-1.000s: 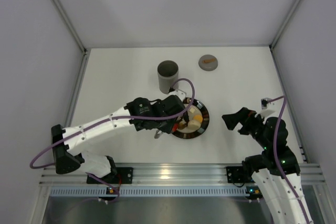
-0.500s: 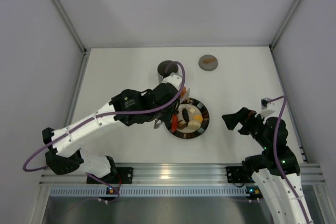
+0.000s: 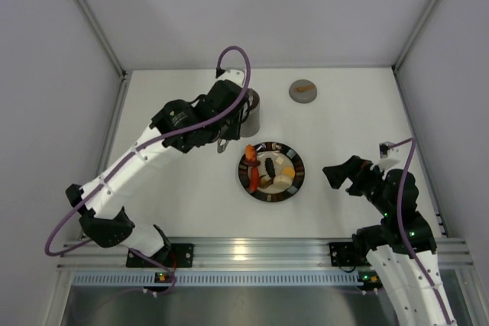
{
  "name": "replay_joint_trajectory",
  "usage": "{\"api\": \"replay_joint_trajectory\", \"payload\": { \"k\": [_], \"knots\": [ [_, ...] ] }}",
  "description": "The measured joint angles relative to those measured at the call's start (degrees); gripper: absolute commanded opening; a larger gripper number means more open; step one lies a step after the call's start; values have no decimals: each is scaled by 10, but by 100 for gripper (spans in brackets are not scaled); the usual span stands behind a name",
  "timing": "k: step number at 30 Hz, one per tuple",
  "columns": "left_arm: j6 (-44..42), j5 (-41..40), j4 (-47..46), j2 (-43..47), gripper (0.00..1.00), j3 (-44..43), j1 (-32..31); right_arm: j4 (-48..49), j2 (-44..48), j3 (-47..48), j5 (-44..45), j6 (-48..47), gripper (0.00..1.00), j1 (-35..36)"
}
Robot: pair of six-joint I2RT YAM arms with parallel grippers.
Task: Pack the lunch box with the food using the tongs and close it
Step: Place the fake food in the packing box.
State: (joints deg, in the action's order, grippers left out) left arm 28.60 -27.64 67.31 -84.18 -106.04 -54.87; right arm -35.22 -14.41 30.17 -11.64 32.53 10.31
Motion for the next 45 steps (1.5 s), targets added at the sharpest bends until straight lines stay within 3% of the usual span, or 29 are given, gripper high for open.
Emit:
{"api": "replay_joint_trajectory", "payload": {
  "k": [5, 16, 26, 34, 45],
  "knots": [
    [-17, 20, -6, -32, 20, 0, 56, 0, 0, 2, 0, 0, 99, 0],
    [-49, 60, -37, -60, 21, 4, 114, 0, 0, 3, 0, -4, 99, 0],
    [-61, 74, -52, -84, 35, 17, 118, 0, 0, 3, 0, -4, 99, 0],
    [-63, 75, -57, -85, 52, 17, 118, 0, 1, 3, 0, -4, 100, 0],
    [-66, 80, -59, -84, 52, 17, 118, 0, 2, 3, 0, -4, 100, 0]
  ]
}}
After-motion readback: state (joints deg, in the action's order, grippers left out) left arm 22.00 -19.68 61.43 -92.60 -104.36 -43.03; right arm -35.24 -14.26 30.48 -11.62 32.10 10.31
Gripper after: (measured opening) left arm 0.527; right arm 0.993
